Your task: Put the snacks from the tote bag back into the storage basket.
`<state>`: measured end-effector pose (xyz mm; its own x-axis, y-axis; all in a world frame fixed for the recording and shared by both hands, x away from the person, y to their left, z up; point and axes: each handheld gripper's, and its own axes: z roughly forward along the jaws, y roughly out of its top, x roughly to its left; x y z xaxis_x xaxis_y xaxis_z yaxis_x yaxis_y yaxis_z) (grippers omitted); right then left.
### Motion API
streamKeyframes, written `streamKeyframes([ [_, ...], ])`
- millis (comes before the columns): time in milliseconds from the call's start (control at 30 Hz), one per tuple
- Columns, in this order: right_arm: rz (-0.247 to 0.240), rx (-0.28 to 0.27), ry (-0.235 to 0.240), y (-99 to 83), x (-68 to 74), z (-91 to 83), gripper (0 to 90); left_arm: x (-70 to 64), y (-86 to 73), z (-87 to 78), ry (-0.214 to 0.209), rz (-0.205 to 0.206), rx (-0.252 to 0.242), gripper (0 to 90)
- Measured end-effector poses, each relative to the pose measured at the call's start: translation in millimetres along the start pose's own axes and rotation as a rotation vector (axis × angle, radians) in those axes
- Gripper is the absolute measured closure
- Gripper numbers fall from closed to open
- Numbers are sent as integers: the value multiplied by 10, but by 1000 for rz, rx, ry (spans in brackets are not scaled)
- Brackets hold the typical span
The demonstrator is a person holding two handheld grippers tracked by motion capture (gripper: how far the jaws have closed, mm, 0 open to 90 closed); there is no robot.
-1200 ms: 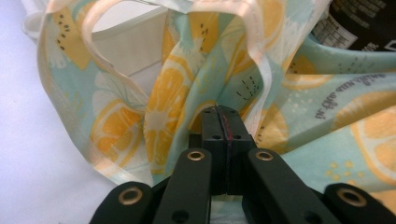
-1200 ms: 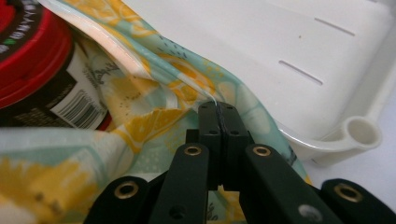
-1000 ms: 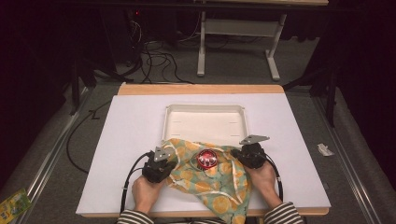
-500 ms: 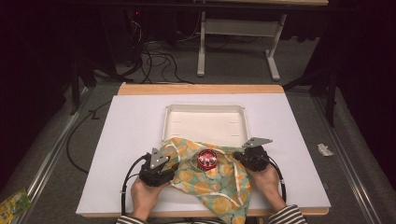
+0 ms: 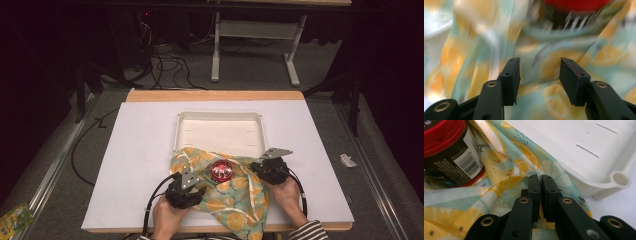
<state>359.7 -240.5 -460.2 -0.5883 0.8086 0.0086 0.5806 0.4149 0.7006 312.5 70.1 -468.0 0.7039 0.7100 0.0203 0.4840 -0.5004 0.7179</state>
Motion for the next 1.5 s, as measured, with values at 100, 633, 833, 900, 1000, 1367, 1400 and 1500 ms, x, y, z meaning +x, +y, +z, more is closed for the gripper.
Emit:
streamKeyframes([
  [100, -6, 7, -7, -19, -13, 5, 846, 13, -124, -33, 66, 17, 21, 507],
  [633, -28, -120, 17, 37, 154, -549, 493, 29, -154, -43, 63, -12, 6, 499],
  [833, 20, -149, 76, 130, 265, -678, 448, 49, -138, -56, 57, -15, 6, 500],
  [900, 13, -137, 103, 160, 329, -657, 410, 81, -136, -66, 46, -38, -4, 496],
  [1000, -23, -125, 108, 170, 407, -599, 394, 96, -139, -66, 49, -46, -7, 494],
  [1367, -71, 33, 27, -8, 394, -316, 446, 175, -159, -48, 55, -86, 28, 475],
  [1400, -70, 47, 17, -30, 385, -314, 445, 185, -164, -48, 54, -92, 27, 473],
  [1500, -81, 100, -20, -123, 319, -326, 442, 205, -171, -60, 59, -103, 33, 469],
])
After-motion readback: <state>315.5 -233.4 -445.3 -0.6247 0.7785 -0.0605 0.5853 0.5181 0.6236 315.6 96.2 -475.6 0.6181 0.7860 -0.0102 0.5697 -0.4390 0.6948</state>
